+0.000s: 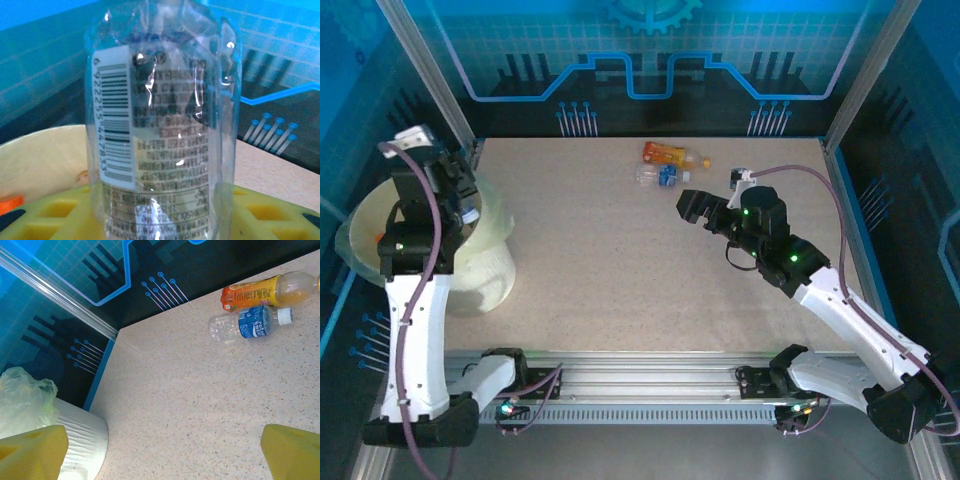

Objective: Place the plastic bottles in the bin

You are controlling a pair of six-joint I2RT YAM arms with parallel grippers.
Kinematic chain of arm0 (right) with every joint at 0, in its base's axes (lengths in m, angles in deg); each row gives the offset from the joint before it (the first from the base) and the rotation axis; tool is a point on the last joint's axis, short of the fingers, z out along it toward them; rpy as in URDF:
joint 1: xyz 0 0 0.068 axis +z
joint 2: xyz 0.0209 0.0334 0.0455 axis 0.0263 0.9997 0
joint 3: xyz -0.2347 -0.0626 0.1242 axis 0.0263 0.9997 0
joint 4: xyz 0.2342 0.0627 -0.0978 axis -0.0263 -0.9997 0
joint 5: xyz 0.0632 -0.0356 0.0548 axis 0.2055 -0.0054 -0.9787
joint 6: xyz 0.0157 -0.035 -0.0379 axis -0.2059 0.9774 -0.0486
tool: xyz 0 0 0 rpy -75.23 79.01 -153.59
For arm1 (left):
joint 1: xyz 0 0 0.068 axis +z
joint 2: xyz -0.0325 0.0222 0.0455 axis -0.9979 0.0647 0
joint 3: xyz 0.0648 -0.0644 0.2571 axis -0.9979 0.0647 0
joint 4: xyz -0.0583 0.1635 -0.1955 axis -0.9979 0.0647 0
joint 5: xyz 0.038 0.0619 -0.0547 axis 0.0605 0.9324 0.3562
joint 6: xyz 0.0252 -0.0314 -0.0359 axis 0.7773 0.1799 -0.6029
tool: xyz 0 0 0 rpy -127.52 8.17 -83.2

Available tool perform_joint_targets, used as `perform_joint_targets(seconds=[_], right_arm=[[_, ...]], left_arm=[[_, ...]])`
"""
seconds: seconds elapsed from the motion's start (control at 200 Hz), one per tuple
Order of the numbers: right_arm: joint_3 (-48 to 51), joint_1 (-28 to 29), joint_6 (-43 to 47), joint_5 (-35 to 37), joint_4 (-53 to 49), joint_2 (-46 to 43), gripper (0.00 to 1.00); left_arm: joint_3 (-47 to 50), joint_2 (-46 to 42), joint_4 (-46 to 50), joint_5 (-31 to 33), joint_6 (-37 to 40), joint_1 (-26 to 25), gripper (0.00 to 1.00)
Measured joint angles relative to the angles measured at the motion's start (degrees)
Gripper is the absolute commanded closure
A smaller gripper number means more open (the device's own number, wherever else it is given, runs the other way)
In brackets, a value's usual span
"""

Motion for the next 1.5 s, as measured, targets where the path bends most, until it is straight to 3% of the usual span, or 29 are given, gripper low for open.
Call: perform_joint_targets(seconds=[0.18, 0.35, 0.6, 0.815, 0.945, 1.151, 1.316, 1.501], right_arm=[[0.00, -0.37, -0.20, -0.26, -0.02, 0.02, 0.00], [0.00, -0.68, -0.22, -0.92, 0.00, 0.09, 0.00], [0.00, -1.01, -0.48, -1.97, 0.00, 1.33, 0.00], [0.00, -1.09, -0.85, -3.30, -0.50, 1.75, 0.00], [0.00, -1.11, -0.85, -3.52, -1.31, 1.75, 0.00], [0.00, -1.38, -0.90, -3.48, -1.57, 1.79, 0.00], [0.00, -1.40, -0.92, -4.11, -1.57, 2.75, 0.00], [-0.04, -1.53, -1.11, -4.61, -1.60, 3.96, 0.00]], left_arm=[[0.44, -0.02, 0.92, -7.98, -4.44, 13.46, 0.46], [4.50, -0.09, -1.01, -18.40, -14.25, 24.59, 0.46], [10.99, 0.26, -6.19, -21.35, -30.40, 25.55, 0.40], [12.39, 2.36, -7.39, -17.75, -40.39, 25.75, 0.39], [11.21, 3.30, -7.85, -19.17, -37.90, 25.86, 0.37], [3.02, 3.21, -3.32, -24.87, -24.28, 25.94, 0.36], [-5.16, 3.54, 4.33, -23.69, -12.17, 26.03, 0.33], [-6.78, 6.10, 12.44, -19.85, -3.37, 26.75, 0.31]])
